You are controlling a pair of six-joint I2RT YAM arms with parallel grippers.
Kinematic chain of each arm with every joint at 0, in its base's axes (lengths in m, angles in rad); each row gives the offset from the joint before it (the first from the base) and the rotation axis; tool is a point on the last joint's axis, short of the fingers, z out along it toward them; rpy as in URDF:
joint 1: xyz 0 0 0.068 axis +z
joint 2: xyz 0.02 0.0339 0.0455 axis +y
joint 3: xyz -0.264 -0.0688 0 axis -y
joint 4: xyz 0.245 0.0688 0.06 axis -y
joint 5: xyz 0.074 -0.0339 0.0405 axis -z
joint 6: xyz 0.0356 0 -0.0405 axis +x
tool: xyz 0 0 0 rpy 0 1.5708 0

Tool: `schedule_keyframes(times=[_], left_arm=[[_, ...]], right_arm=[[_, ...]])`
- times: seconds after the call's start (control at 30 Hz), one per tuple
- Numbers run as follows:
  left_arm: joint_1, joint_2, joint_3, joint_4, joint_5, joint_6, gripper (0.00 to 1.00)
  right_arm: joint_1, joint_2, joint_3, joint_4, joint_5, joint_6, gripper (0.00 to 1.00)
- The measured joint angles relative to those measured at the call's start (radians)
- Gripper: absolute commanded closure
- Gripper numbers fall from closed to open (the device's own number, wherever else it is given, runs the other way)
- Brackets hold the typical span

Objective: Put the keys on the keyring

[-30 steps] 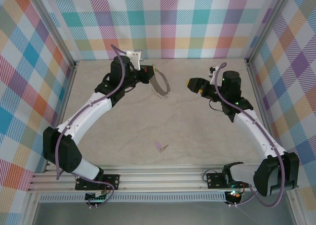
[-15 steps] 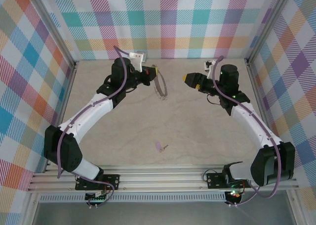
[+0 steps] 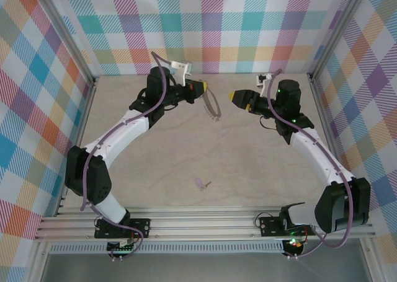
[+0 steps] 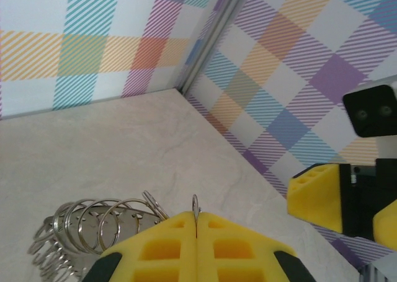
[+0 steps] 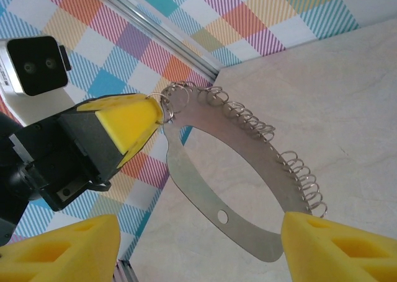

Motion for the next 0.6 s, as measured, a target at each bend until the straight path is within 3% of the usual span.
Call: schedule_keyframes(times=[0.6], left_arm=[[0.006,0.072,0.096,0.08,0.234,-0.06,1.0]], right_arm=[[0.0,0.068,0.052,0.115,-0.053,0.003,0.36]])
